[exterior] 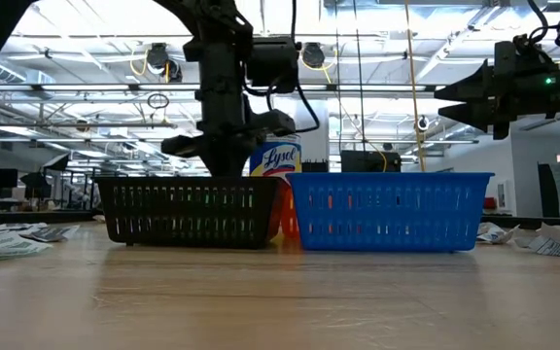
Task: Pick & Place First Aid Supplies
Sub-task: Put the bandage pack into the green bin
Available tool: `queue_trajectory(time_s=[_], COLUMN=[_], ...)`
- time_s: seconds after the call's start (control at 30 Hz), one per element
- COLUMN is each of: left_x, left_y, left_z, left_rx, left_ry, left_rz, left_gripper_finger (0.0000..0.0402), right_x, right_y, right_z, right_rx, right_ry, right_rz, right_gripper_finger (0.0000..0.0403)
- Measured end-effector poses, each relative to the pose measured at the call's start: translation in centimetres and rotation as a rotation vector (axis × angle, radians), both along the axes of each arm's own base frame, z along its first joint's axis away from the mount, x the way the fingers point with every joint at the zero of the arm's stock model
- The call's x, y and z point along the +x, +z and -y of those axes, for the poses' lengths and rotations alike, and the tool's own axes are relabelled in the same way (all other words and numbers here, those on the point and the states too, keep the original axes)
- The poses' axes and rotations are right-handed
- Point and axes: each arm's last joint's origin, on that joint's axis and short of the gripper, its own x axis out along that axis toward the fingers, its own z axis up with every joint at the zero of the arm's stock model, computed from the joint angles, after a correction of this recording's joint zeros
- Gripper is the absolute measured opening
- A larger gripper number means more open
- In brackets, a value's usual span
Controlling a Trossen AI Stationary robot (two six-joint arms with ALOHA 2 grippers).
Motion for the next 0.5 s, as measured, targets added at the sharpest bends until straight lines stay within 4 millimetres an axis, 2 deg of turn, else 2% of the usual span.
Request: queue_trajectory(time_s=[0.2, 0.5], left_x=[-0.02, -0.02], left_y=[-0.03, -0.03], left_z=[-0.13, -0.19], left_rx=[0.025, 0.027], left_ry=[0.041, 0.05], left_rz=[-0.008, -0.008], left_gripper_finger=[0.0043, 0.0153], right_x=[0.0, 0.0], right_y=[0.0, 0.0], right_z=[0.0, 0.0], right_rx=[0.0, 0.0], right_ry=[0.0, 0.0], right_rz=[0.0, 0.0], right_gripper_finger=[0.0242, 0.0242])
